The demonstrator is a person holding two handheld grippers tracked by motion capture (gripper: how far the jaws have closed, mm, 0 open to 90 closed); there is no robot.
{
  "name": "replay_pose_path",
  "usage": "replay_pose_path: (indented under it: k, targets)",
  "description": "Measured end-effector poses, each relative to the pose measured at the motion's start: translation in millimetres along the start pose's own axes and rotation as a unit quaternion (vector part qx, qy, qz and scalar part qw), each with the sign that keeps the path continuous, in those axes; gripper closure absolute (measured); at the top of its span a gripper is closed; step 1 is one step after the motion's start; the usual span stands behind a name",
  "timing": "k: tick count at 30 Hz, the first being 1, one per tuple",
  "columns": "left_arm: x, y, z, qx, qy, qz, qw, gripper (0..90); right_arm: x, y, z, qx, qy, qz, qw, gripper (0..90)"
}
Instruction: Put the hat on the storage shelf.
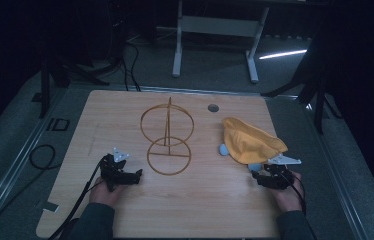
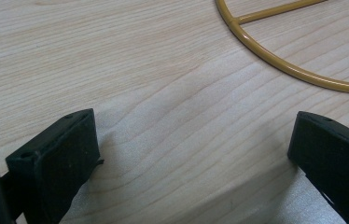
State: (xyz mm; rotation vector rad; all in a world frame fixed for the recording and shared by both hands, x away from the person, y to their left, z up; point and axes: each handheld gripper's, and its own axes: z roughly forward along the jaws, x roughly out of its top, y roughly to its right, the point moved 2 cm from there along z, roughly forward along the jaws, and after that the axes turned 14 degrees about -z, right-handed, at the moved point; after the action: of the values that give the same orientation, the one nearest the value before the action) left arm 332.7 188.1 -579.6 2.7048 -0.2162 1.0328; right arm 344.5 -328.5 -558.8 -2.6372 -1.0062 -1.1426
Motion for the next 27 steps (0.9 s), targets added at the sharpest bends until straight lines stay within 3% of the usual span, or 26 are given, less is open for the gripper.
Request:
replay_pose_path:
  k: [5,10,15,20,27]
  targets:
    - [0.0,0.0,0.0,0.000,0.000,0.000,1.0000,2.0,1.1,7.0,8.8,0.038,0.006,0.005,0.9993,38.6]
    - [0.0,0.0,0.0,0.000,0.000,0.000,1.0000,2.0,1.5,1.7,10.7,0.071,0.015,0.000,0.9974,42.4]
    - [0.0,0.0,0.0,0.000,0.000,0.000,1.0000,2.0,3.3,1.2,13.7,0.087,0.028,0.015,0.9957,46.8]
    - [0.0,0.0,0.0,0.000,0.000,0.000,1.0000,2.0,4.4,-1.7,14.7,0.093,0.038,0.014,0.9948,74.1]
    - [0.0,0.1,0.0,0.000,0.000,-0.001,1.0000,2.0,12.6,-6.3,3.6,0.090,0.070,-0.001,0.9935,81.7]
